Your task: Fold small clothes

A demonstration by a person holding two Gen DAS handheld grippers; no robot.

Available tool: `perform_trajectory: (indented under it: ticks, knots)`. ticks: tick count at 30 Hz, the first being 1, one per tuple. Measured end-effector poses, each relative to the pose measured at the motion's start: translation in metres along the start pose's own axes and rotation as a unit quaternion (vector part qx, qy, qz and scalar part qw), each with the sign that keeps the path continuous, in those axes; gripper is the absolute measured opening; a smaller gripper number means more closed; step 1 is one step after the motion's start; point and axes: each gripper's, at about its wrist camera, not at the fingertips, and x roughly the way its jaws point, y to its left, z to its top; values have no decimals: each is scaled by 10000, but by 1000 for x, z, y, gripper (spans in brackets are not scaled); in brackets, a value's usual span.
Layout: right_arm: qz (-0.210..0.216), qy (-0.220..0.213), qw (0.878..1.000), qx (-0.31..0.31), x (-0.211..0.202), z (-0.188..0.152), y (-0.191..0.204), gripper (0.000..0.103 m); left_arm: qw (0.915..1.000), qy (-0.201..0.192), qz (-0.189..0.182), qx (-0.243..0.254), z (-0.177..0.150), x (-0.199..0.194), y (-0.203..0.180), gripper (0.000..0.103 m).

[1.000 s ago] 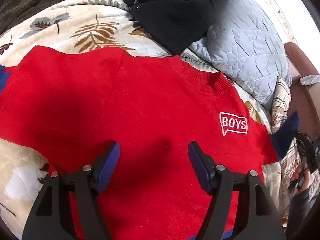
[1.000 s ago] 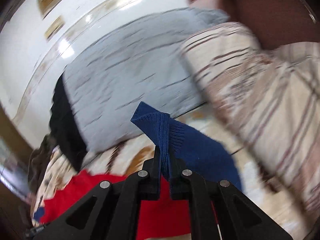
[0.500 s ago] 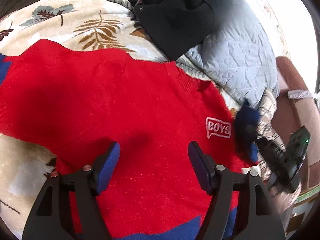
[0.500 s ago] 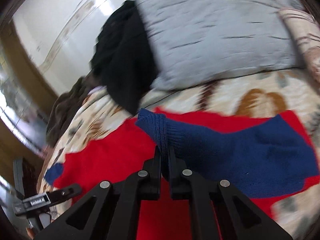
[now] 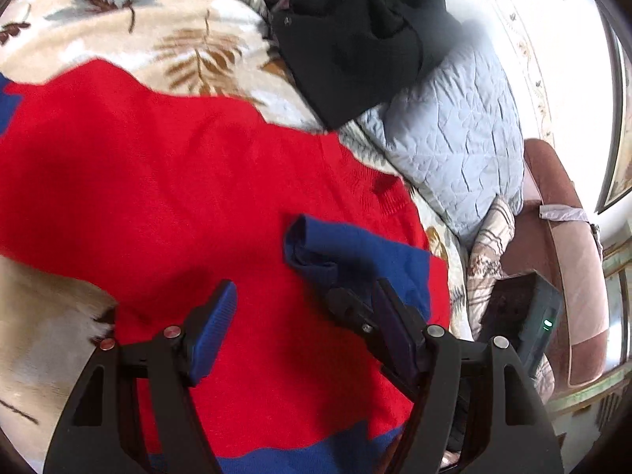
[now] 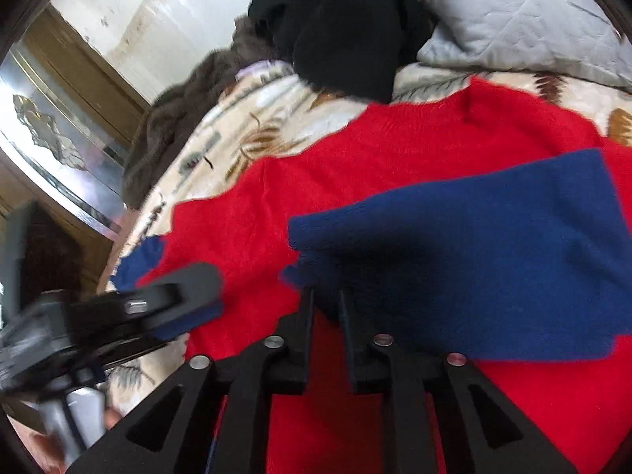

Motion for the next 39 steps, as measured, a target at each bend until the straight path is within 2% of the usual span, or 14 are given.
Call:
perform_trajectory:
  ticks: [2, 7, 11, 12, 13, 15, 20, 24, 29, 32, 34, 35, 37, 39]
  knots:
    - [126, -236, 9996, 114, -25, -1, -14, 40, 9998, 206, -72, 29, -4, 11, -4, 70]
    - [-70, -827, 9932, 821, -97, -6, -91, 42, 9977, 600, -312, 19, -16, 41, -15, 70]
    - [-351, -1122, 9830, 1413, -132, -16, -143, 42, 9990, 281, -322, -136, -14, 54, -21, 66]
    - [-365, -1200, 9791, 1600, -140, -21, -155, 42, 9994, 147, -285, -137, -13, 53, -21, 56]
    - [-353, -1288, 9742, 1820, -148, -27, -169, 43, 9997, 33, -232, -92, -12, 53, -22, 15]
    - [-300, -1405, 9652, 2184, -158, -37, -186, 44, 9999, -49, -80, -39, -6, 49, -23, 2]
    - [351, -1409, 9509, 2734, -157, -54, -208, 48, 9980, -624, 79, -48, 3, 11, -17, 2]
    - [651, -1239, 9418, 3058, -127, -53, -211, 48, 9984, -529, 123, -146, 4, 15, -8, 2]
    - [1002, -1600, 8909, 4132, -108, -57, -233, 39, 9991, -309, 157, -249, 3, 25, -5, 2]
    - [1055, -1649, 8910, 4097, -107, -55, -231, 41, 9987, -78, -134, -492, 1, 28, 0, 4]
    - [1024, -1611, 8977, 3971, -106, -54, -229, 41, 9981, 82, -265, -548, -2, 32, -2, 20]
    - [1023, -1610, 8993, 3936, -106, -54, -228, 41, 9979, 193, -270, -548, -5, 35, -5, 41]
    - [1073, -1661, 8984, 3921, -107, -55, -227, 42, 9976, 275, -288, -565, -11, 42, -9, 65]
    - [1097, -1686, 8977, 3921, -106, -53, -229, 42, 9976, 275, -279, -571, -11, 50, -12, 68]
